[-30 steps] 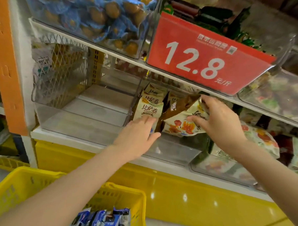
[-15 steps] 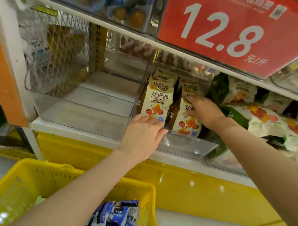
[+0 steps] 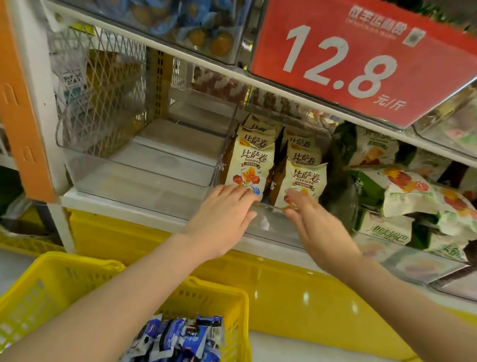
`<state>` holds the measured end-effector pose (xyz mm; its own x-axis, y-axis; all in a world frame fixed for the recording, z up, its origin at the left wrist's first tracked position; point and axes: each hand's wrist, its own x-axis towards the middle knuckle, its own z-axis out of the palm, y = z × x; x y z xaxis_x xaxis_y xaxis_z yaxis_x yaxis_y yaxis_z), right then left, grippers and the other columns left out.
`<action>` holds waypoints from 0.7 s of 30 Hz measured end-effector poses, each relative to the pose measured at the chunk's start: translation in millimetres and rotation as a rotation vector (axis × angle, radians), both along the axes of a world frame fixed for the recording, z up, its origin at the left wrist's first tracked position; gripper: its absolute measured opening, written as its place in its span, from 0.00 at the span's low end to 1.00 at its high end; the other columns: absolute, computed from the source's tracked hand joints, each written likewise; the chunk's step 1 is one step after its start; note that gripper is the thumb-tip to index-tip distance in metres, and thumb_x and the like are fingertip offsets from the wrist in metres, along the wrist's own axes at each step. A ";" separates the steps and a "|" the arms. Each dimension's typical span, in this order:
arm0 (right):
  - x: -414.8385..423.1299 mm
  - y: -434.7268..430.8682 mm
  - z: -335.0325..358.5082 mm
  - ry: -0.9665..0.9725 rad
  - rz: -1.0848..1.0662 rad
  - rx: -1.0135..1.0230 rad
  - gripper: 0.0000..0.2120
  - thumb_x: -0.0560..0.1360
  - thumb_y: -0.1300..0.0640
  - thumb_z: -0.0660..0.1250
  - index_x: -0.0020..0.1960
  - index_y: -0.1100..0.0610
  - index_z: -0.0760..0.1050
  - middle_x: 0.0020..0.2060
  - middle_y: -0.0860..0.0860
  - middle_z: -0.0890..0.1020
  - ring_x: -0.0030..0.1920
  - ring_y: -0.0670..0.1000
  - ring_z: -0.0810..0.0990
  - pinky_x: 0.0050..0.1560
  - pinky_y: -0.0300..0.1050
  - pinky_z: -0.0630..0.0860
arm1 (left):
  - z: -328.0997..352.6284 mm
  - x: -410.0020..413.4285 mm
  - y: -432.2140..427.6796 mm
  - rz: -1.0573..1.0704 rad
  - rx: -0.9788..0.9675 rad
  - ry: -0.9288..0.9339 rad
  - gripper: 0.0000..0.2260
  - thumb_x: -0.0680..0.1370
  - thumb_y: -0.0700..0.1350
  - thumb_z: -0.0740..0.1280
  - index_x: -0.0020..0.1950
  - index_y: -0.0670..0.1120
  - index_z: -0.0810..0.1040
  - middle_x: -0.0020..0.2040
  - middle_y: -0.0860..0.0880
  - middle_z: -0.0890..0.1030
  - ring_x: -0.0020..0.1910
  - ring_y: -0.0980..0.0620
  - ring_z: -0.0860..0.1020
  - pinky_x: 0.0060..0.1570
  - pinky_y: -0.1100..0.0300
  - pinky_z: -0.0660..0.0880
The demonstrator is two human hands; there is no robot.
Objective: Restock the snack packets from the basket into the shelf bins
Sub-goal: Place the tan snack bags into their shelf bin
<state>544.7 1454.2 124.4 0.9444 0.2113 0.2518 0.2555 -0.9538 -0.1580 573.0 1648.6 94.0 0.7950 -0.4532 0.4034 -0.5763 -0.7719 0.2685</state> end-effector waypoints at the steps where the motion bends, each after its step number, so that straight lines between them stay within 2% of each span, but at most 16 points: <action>1: -9.9 2.5 -5.8 0.006 0.017 -0.053 0.23 0.80 0.46 0.52 0.73 0.52 0.59 0.70 0.51 0.68 0.68 0.50 0.68 0.67 0.42 0.63 | 1.5 -5.0 2.7 -0.013 0.014 0.012 0.19 0.81 0.52 0.55 0.72 0.51 0.62 0.69 0.52 0.68 0.69 0.53 0.63 0.70 0.58 0.53; 3: -23.9 8.0 -14.1 -0.009 0.015 -0.167 0.26 0.80 0.46 0.52 0.75 0.55 0.55 0.73 0.51 0.61 0.74 0.49 0.57 0.72 0.38 0.48 | 7.4 -17.2 8.7 -0.041 0.034 0.038 0.21 0.81 0.52 0.55 0.74 0.51 0.59 0.72 0.52 0.63 0.72 0.52 0.58 0.69 0.59 0.46; 4: -29.5 11.4 -16.0 -0.016 0.001 -0.183 0.27 0.80 0.45 0.52 0.75 0.55 0.53 0.74 0.50 0.58 0.75 0.48 0.54 0.73 0.39 0.45 | 10.7 -24.0 13.2 -0.048 0.023 0.052 0.21 0.80 0.52 0.55 0.73 0.52 0.59 0.72 0.52 0.63 0.71 0.53 0.58 0.69 0.60 0.48; 6: -40.5 20.8 -16.1 -0.027 -0.011 -0.161 0.26 0.80 0.46 0.53 0.74 0.55 0.58 0.72 0.51 0.62 0.73 0.50 0.57 0.73 0.42 0.52 | 15.0 -39.9 26.8 -0.033 -0.029 0.071 0.18 0.80 0.53 0.54 0.70 0.53 0.63 0.67 0.55 0.67 0.67 0.57 0.63 0.65 0.63 0.57; 8: -52.5 36.2 -16.5 -0.060 0.022 -0.111 0.21 0.79 0.47 0.55 0.68 0.55 0.67 0.63 0.51 0.72 0.65 0.51 0.68 0.64 0.44 0.65 | 14.7 -60.1 47.6 0.012 -0.066 0.057 0.17 0.79 0.55 0.51 0.66 0.54 0.68 0.60 0.57 0.73 0.59 0.59 0.69 0.58 0.65 0.59; 9: -57.9 45.6 -18.6 -0.074 0.053 -0.084 0.18 0.79 0.47 0.56 0.65 0.54 0.70 0.58 0.50 0.74 0.60 0.51 0.72 0.59 0.44 0.69 | 13.0 -70.9 59.9 0.043 -0.079 0.043 0.17 0.78 0.55 0.51 0.63 0.54 0.70 0.56 0.58 0.75 0.55 0.60 0.71 0.56 0.65 0.60; 12: -69.5 80.2 -37.1 -0.024 0.152 -0.015 0.14 0.79 0.48 0.57 0.61 0.53 0.72 0.53 0.48 0.75 0.54 0.48 0.74 0.53 0.40 0.69 | -6.0 -97.7 105.7 0.188 -0.113 0.076 0.15 0.77 0.53 0.53 0.57 0.52 0.76 0.48 0.57 0.77 0.49 0.59 0.73 0.53 0.61 0.62; 16: -70.5 135.5 -80.4 0.144 0.223 0.058 0.15 0.81 0.48 0.54 0.63 0.53 0.70 0.55 0.48 0.74 0.55 0.48 0.74 0.49 0.37 0.68 | -58.7 -117.2 177.8 0.448 -0.127 0.227 0.10 0.80 0.47 0.58 0.57 0.49 0.75 0.52 0.52 0.77 0.54 0.50 0.74 0.54 0.55 0.65; 19: -71.5 172.6 -122.4 0.331 0.241 0.057 0.16 0.82 0.48 0.51 0.66 0.52 0.66 0.59 0.49 0.72 0.58 0.49 0.72 0.52 0.39 0.69 | -98.5 -132.1 225.0 0.642 -0.101 0.330 0.12 0.79 0.45 0.59 0.61 0.46 0.74 0.55 0.46 0.76 0.54 0.43 0.74 0.53 0.49 0.66; 21: -76.2 204.4 -155.0 0.521 0.248 0.071 0.18 0.82 0.48 0.51 0.67 0.54 0.64 0.61 0.50 0.71 0.58 0.50 0.72 0.52 0.41 0.69 | -127.4 -148.7 259.2 0.775 -0.097 0.437 0.14 0.79 0.45 0.59 0.63 0.45 0.73 0.57 0.44 0.75 0.57 0.42 0.74 0.55 0.48 0.66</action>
